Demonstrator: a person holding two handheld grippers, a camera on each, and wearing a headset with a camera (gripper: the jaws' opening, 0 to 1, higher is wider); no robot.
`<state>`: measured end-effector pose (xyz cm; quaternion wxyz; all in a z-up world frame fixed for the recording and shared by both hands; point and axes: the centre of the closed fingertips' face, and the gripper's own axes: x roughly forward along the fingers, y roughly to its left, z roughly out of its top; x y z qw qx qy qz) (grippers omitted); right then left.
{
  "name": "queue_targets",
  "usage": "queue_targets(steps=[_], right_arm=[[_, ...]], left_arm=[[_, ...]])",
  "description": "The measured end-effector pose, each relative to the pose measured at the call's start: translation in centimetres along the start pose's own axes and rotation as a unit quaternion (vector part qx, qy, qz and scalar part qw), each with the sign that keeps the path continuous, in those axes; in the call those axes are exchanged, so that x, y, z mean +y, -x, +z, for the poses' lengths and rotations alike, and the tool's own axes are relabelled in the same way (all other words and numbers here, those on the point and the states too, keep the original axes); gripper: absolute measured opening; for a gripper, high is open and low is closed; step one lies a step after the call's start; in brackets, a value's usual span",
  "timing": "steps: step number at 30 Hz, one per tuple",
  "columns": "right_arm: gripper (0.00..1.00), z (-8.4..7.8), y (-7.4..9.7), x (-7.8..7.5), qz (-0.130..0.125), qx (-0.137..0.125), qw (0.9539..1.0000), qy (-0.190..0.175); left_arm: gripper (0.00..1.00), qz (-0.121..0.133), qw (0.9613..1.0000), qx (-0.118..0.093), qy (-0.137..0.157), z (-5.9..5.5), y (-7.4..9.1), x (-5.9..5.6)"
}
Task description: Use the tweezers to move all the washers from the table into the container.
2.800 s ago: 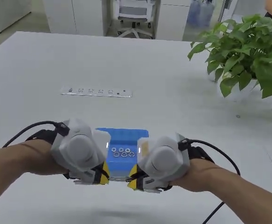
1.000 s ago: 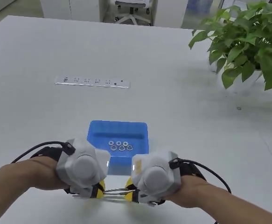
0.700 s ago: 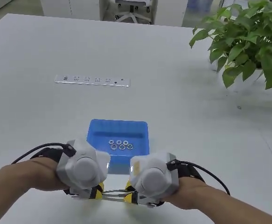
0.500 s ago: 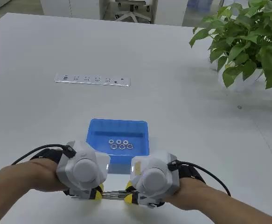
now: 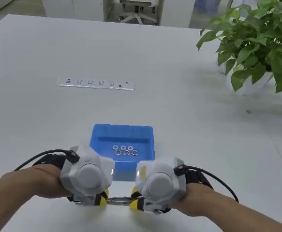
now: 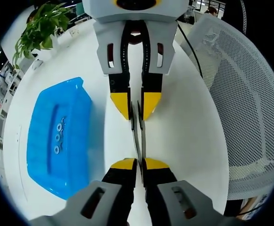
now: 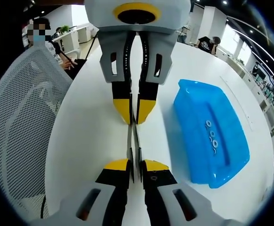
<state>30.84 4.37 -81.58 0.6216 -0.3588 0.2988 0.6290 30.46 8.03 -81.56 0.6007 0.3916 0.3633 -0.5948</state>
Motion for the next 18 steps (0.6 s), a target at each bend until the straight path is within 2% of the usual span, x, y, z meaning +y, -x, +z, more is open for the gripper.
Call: queue_targets(steps=[6,8,9,10,14,18], right_arm=[[0.13,0.0,0.0,0.2,0.0,-0.002,1.0,0.001],[0.15,0.2,0.0,0.2,0.0,-0.006,1.0,0.004],[0.17,0.2,0.0,0.1,-0.001,-0.006,1.0,0.006],[0.18,0.2,0.1,-0.1,-0.006,-0.006,0.9999,0.009],[0.2,0.6,0.8,-0.6,-0.02,-0.015,0.9997,0.007],[0.28,0.8,2.0,-1.1,-0.038,-0.029,0.9988,-0.005]], left_arm=[[0.1,0.001,1.0,0.002,0.0,0.0,0.1,-0.1],[0.13,0.004,1.0,0.002,0.003,0.0,0.1,0.0],[0.14,0.003,0.9998,-0.01,0.019,0.3,0.2,-0.1],[0.15,0.004,0.9993,-0.021,0.03,0.6,0.4,0.0],[0.18,0.016,0.9993,-0.015,0.029,0.2,0.9,0.2],[0.24,0.031,0.998,-0.023,0.05,-0.2,2.0,0.5]])
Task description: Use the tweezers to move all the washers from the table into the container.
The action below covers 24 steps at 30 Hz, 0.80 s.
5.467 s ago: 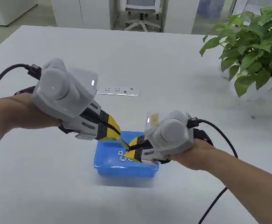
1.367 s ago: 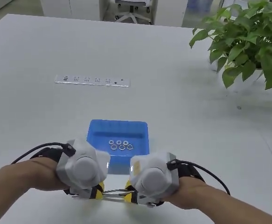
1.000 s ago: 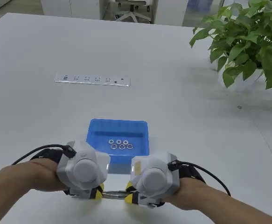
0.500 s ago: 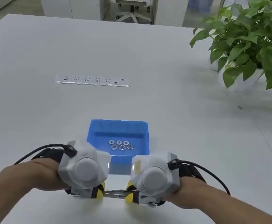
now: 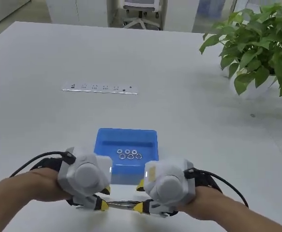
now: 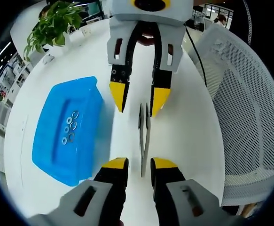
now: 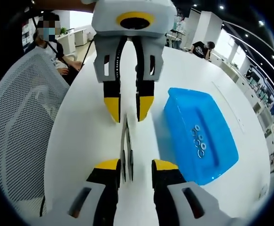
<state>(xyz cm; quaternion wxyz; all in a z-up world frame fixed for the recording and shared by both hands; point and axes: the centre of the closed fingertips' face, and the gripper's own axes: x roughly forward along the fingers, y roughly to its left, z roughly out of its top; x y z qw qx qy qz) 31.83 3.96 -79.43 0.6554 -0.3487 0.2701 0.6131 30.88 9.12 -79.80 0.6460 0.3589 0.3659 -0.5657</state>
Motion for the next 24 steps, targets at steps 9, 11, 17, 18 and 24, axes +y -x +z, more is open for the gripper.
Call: queue_targets(steps=[9,11,17,18,24], right_arm=[[0.54,-0.5,3.6,-1.5,-0.065,-0.035,0.9945,-0.074],[0.6,-0.8,4.5,-1.8,-0.076,-0.046,0.9916,-0.094],[0.74,-1.6,6.8,-2.4,-0.11,-0.079,0.9807,-0.141],[0.76,-1.7,7.3,-2.5,-0.116,-0.086,0.9785,-0.147],[0.85,-2.4,9.7,-2.7,-0.135,-0.104,0.9722,-0.161]], left_arm=[[0.45,0.057,0.993,-0.066,0.079,0.4,3.6,1.0],[0.5,0.069,0.9898,-0.081,0.094,0.5,4.4,1.0],[0.63,0.092,0.9795,-0.129,0.124,1.1,6.5,0.7],[0.66,0.095,0.9766,-0.141,0.132,1.3,6.8,0.6],[0.77,0.12,0.9644,-0.178,0.154,1.4,8.5,0.3]])
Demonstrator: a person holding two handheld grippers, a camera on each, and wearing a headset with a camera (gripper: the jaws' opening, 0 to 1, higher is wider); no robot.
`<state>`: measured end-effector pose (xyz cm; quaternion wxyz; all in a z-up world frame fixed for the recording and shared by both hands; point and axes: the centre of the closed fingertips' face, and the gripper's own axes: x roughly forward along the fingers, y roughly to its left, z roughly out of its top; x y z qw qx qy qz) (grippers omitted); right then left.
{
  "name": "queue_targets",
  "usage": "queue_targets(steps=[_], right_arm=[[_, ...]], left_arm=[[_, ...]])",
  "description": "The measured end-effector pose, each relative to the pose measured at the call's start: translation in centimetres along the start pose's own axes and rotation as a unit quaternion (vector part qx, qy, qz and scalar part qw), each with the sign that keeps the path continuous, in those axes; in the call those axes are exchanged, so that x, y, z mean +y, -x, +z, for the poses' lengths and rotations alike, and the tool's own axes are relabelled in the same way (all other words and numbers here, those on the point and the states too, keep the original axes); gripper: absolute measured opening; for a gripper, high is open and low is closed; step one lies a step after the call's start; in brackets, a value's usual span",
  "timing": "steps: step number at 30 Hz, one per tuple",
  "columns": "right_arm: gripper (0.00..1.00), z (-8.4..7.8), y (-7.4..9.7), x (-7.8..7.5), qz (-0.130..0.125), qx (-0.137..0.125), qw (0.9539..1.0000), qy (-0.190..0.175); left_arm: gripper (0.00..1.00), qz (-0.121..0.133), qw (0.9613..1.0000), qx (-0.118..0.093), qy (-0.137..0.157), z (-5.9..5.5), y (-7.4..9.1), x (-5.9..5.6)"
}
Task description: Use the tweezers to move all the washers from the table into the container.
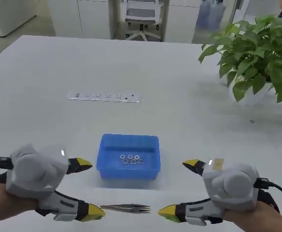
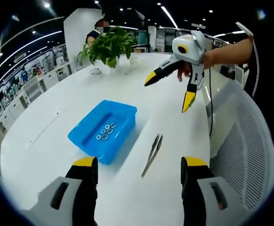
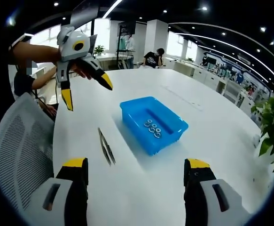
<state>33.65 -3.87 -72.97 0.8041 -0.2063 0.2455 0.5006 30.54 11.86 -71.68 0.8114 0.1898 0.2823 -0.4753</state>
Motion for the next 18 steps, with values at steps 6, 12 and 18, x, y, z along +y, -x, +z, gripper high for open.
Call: queue_targets(steps=[6,12,18], right_arm=[[0.93,0.0,1.6,-0.6,-0.011,-0.027,0.9993,-0.024],[0.98,-0.3,1.9,-0.2,-0.007,-0.027,0.9994,-0.021],[1.0,-0.4,1.8,0.3,0.001,-0.021,0.9997,-0.008]], left_arm=[[0.89,0.009,0.9994,-0.03,0.012,0.6,1.0,-0.2],[0.99,0.019,0.9982,-0.054,0.017,1.6,1.2,-0.1],[0.99,0.018,0.9987,-0.046,0.006,1.4,1.2,-0.1]])
